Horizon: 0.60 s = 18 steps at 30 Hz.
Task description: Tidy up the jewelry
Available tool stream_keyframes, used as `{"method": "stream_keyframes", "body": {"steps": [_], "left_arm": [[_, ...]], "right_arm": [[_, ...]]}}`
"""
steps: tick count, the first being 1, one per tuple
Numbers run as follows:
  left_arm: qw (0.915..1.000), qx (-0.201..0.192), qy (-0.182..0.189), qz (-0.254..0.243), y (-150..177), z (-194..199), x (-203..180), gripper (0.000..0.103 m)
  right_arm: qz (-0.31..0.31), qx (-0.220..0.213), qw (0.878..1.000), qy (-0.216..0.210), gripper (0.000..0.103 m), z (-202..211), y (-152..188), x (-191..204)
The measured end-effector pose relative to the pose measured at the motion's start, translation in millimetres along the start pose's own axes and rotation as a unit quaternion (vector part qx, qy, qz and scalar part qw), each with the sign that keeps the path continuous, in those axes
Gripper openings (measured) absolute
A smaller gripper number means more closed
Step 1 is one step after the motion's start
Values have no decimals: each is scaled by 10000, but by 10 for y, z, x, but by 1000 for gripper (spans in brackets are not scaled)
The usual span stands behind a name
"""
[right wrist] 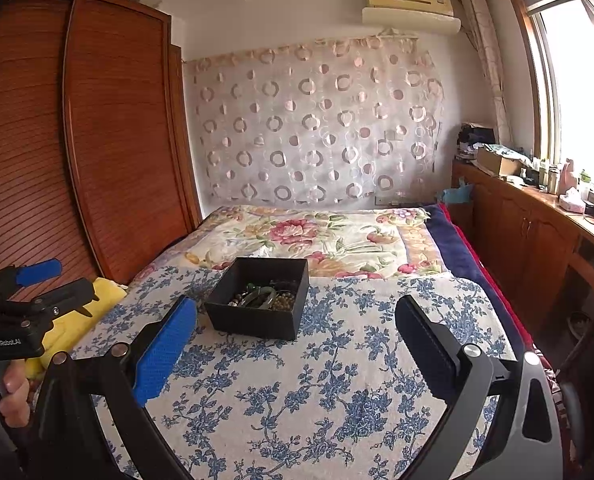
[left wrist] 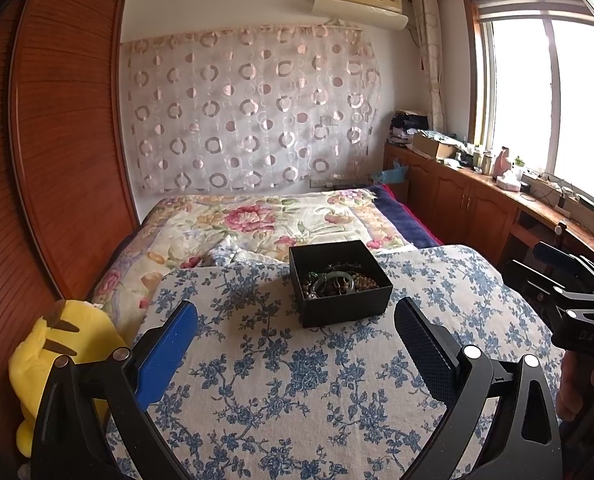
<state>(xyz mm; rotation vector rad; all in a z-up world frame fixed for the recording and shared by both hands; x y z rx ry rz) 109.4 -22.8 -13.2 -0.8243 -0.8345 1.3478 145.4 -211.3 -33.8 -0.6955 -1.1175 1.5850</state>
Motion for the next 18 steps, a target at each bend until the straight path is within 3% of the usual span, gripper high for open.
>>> {"method": "stream_keyframes", "body": {"steps": [18], "left_arm": [[10000,-13,1,4,-6,19,20,95]], "right_arm": [[-3,-4,10000,2,100,-2,12,0]]}}
Point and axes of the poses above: each gripper's, at about its wrist camera, not at the fingertips, and z roughly against the way its jaws point, x to its left, y to its underside, the point moved 10 cm from there along -z, roughly the way its jaws point, and after that the axes turned 1 degree about -z, right-handed, at the moved point
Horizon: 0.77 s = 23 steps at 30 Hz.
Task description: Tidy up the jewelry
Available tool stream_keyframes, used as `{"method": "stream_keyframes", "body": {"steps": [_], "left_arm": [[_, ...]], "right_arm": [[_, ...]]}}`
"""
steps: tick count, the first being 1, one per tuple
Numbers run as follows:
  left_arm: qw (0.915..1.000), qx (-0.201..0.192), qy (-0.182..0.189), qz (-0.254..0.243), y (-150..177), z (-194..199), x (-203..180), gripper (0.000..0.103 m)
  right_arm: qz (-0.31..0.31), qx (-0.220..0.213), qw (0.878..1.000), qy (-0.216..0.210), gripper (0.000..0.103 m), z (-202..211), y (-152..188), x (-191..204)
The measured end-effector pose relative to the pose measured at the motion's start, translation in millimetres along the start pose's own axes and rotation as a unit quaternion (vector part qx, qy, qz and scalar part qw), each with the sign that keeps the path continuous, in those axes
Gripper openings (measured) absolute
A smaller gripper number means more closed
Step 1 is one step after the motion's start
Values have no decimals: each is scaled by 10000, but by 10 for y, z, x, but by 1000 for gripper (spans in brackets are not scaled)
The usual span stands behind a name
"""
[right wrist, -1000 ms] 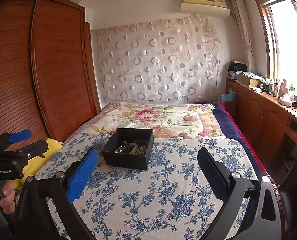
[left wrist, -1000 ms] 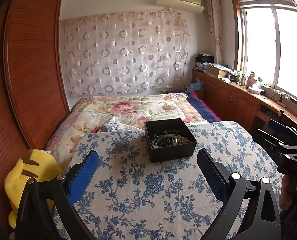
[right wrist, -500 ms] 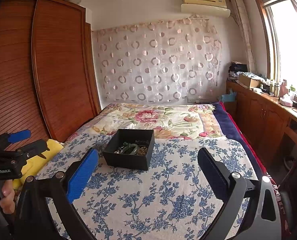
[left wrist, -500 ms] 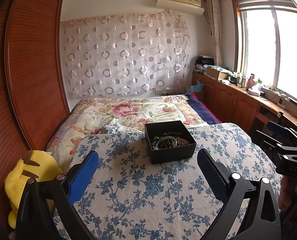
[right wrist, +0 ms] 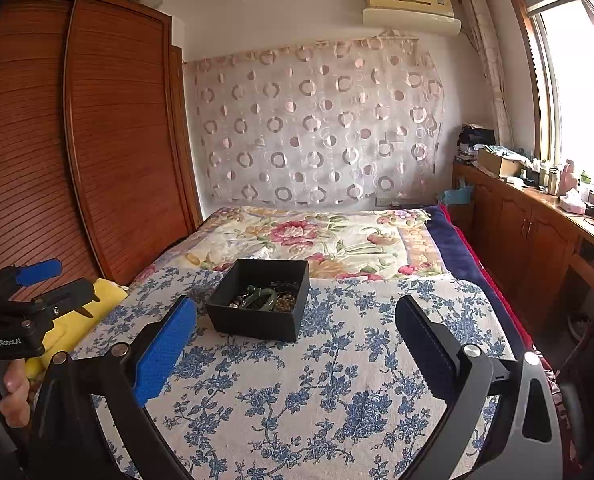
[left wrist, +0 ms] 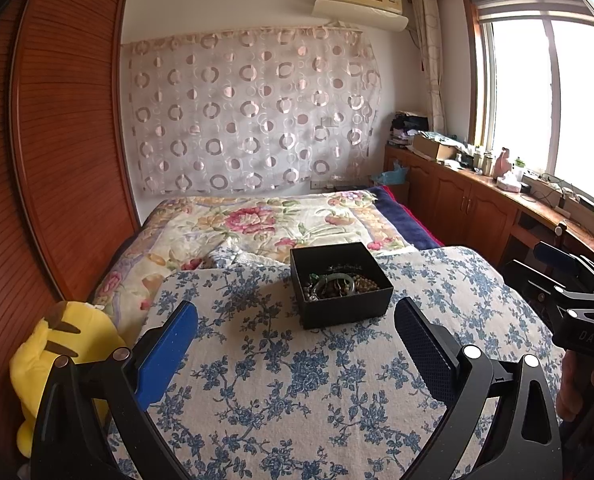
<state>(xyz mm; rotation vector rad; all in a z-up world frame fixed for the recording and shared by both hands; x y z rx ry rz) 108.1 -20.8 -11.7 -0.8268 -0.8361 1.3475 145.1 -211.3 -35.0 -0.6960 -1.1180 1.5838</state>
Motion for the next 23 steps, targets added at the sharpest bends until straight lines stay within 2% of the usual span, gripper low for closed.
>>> {"method": "stream_keyframes", "body": {"steps": [23], "left_arm": [[10000,7,-9,16,-27,14,9,95]], "right_arm": [[-4,0,10000,-4,100,1,6,4]]}}
Point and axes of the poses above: each gripper's, at about its wrist camera, not at the fingertips, and z roughly against the way its jaws point, x to its left, y to its underside, the point moved 10 cm from there along -z, roughly the way its jaws point, and after that the axes turned 1 degree about -z, right-handed, at the moved point
